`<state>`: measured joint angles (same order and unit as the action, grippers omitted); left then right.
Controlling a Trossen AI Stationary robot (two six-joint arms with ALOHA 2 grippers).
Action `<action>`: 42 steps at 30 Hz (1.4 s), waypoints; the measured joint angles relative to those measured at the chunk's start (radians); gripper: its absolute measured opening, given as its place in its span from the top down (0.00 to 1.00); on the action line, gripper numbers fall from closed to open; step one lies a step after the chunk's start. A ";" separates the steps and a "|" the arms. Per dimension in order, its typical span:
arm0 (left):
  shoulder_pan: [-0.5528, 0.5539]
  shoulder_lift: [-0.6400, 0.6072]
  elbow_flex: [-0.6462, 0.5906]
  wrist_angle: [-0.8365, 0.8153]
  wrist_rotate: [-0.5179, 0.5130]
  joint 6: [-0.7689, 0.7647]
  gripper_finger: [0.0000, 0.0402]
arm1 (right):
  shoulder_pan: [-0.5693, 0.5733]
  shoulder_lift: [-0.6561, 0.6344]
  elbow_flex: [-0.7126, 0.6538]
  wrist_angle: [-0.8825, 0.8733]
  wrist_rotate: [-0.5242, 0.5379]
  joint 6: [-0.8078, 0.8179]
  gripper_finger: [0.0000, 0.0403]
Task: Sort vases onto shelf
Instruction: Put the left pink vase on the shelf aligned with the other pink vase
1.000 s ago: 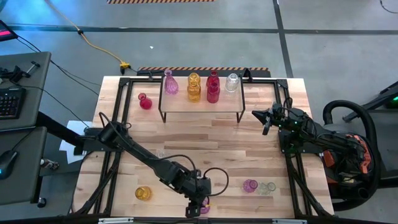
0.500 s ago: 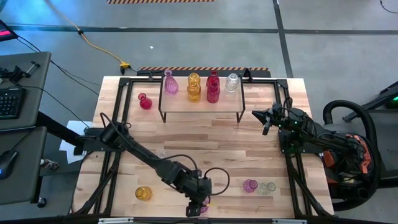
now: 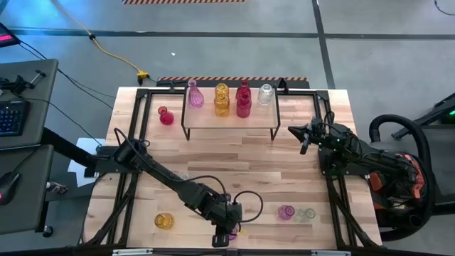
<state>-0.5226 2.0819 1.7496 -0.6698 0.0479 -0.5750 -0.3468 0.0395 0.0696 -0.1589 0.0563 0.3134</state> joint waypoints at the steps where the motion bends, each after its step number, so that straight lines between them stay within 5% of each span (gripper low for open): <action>1: 0.001 0.000 0.000 0.000 0.000 -0.004 0.72 | 0.000 0.000 0.000 0.000 0.000 0.000 1.00; 9: 0.006 0.000 0.000 -0.012 0.004 -0.043 0.96 | 0.000 0.000 0.000 0.000 0.000 0.000 1.00; 20: 0.020 0.001 -0.002 -0.022 0.039 -0.075 0.91 | 0.000 0.000 0.000 0.000 0.000 0.000 1.00; 42: 0.025 0.009 0.093 -0.164 -0.009 -0.123 0.97 | 0.000 0.000 0.000 0.000 0.000 0.000 1.00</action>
<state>-0.4973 2.0908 1.8424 -0.8337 0.0390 -0.6975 -0.3466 0.0399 0.0696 -0.1589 0.0563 0.3134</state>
